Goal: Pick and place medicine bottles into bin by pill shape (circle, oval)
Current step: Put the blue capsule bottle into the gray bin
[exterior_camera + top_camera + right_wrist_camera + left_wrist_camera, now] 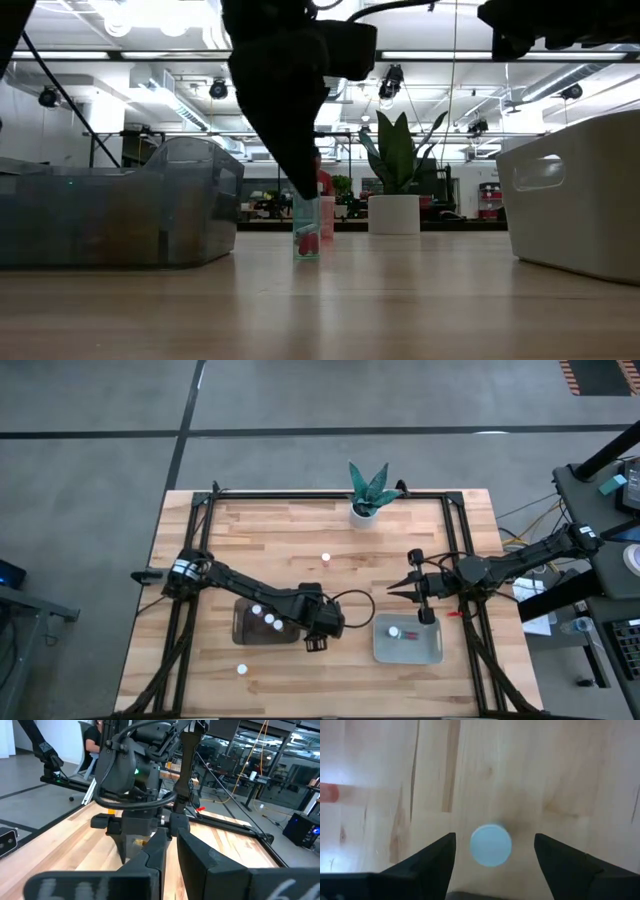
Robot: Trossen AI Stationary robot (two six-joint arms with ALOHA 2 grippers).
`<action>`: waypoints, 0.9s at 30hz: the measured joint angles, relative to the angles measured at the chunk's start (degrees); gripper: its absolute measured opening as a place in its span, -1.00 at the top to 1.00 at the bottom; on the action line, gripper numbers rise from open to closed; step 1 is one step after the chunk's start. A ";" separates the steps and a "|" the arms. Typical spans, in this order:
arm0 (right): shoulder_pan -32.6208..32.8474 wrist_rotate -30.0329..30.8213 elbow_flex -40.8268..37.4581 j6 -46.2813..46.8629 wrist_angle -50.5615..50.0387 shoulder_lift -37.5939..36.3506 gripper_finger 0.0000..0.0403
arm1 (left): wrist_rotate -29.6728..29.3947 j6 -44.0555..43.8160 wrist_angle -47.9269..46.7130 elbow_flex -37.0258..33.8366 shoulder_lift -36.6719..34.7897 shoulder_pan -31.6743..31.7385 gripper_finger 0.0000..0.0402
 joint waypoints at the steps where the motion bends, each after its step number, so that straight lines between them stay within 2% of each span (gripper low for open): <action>1: 0.00 0.09 0.00 -0.04 -0.01 -0.02 0.81 | 0.02 0.31 0.33 0.00 0.00 0.00 -0.26; 18: 0.00 0.44 0.00 -0.03 -0.12 -0.02 0.81 | 0.33 0.31 0.96 0.13 0.61 0.00 0.09; 27: 0.00 0.44 0.00 -0.05 -0.12 -0.02 0.81 | 0.33 0.25 0.96 0.11 0.61 0.00 0.39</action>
